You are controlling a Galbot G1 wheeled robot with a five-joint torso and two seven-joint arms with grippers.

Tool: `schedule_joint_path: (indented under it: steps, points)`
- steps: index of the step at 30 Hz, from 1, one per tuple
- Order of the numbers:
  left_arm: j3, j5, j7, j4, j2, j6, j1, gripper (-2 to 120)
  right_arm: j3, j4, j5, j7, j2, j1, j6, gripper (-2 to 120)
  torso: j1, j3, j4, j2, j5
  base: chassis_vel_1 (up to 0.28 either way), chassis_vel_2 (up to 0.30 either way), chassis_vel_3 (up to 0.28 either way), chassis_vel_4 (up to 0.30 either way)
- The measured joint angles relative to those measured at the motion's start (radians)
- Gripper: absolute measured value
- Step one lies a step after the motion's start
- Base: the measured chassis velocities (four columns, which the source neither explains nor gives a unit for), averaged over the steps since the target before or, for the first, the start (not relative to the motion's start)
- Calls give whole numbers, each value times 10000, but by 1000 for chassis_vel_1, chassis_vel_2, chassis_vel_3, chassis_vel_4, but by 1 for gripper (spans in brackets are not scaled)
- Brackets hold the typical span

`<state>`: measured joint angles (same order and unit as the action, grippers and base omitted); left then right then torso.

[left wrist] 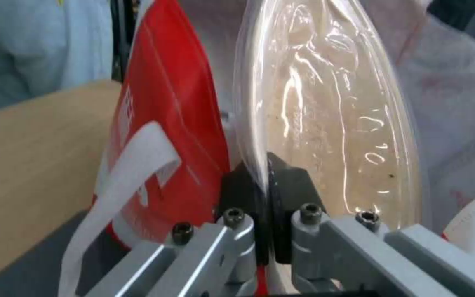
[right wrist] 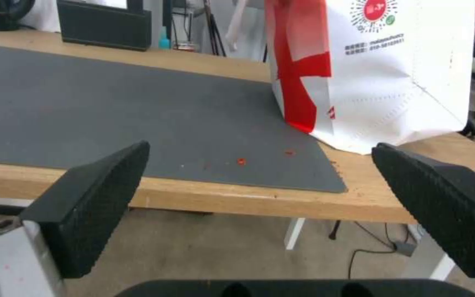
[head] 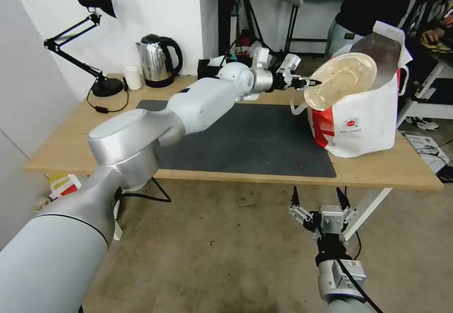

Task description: Pick up the trash from the table and place it into the takeout bag.

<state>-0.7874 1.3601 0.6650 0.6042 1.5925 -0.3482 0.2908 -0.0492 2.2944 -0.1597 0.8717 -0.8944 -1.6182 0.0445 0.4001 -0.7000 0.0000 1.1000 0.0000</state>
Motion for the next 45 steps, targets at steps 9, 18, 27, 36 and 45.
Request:
schedule_joint_path:
  steps: [9,18,27,36,45]
  points:
    - [4,-821,729,-221,1,-616,20,0,0,0,0,0,0,0,0,100,-2,0,0,0,0,0,0,0,0]
    - [-10,-1274,1183,-318,-1,-723,22,0,0,0,0,0,0,1,0,100,-2,0,0,0,0,0,0,0,0]
    - [12,-1297,1012,-291,1,-698,29,35,0,0,1,0,0,0,0,100,-2,0,-1,0,0,0,0,0,0]
    - [35,-1200,722,-244,0,-737,168,69,0,0,0,0,0,0,0,100,-1,-1,-1,0,0,0,0,0,0]
    - [-75,-906,262,-169,1,-719,328,98,0,0,1,0,0,1,0,100,-1,0,0,0,0,0,0,0,0]
